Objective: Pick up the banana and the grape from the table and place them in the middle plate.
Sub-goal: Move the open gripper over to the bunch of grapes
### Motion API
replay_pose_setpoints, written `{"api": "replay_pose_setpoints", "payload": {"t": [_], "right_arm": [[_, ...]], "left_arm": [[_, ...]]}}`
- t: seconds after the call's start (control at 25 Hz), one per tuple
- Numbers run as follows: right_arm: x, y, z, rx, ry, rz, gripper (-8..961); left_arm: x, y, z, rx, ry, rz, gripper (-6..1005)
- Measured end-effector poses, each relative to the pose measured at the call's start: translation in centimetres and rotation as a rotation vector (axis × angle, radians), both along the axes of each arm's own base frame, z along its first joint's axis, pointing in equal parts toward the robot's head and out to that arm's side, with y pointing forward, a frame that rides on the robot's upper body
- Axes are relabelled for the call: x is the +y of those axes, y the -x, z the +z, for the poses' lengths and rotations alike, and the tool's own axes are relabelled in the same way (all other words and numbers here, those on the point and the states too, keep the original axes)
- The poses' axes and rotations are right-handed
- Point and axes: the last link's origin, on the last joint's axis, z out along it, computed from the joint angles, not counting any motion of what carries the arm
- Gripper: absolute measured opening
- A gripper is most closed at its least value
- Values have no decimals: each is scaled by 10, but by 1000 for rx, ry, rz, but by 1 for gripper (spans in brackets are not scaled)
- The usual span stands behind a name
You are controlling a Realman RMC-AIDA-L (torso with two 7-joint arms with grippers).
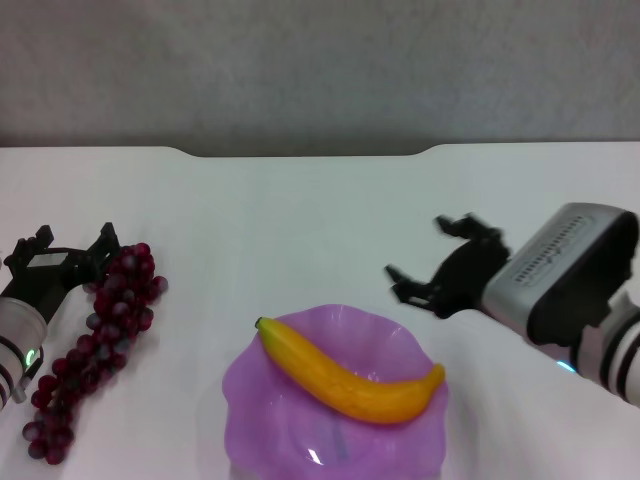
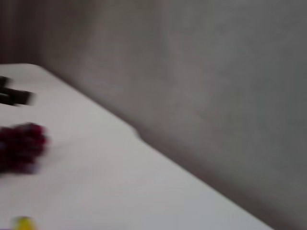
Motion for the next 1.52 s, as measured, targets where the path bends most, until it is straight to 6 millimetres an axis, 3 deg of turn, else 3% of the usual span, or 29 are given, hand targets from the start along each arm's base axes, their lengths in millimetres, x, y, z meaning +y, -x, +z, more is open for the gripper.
{"api": "replay_pose_setpoints", "payload": {"t": [0.24, 0.6, 0.8, 1.08, 1.4, 1.52], "right_arm": [[0, -37, -5, -40, -186, -87, 894], [-7, -67, 0, 33, -440, -45, 894], [-13, -94, 14, 196, -451, 17, 894], [-12, -112, 22, 303, -419, -28, 894], [-20, -130, 27, 261, -431, -71, 894], [-20, -132, 28, 259, -435, -76, 894]], "left_arm": [[0, 0, 1, -15, -10, 4, 861], [-5, 4, 2, -20, -19, 13, 849], [-4, -1, 0, -40, -22, -4, 842], [-4, -4, -1, -80, -20, -18, 832], [2, -34, -14, -132, 125, -57, 821], [4, -51, -5, -107, 186, -54, 817]]}}
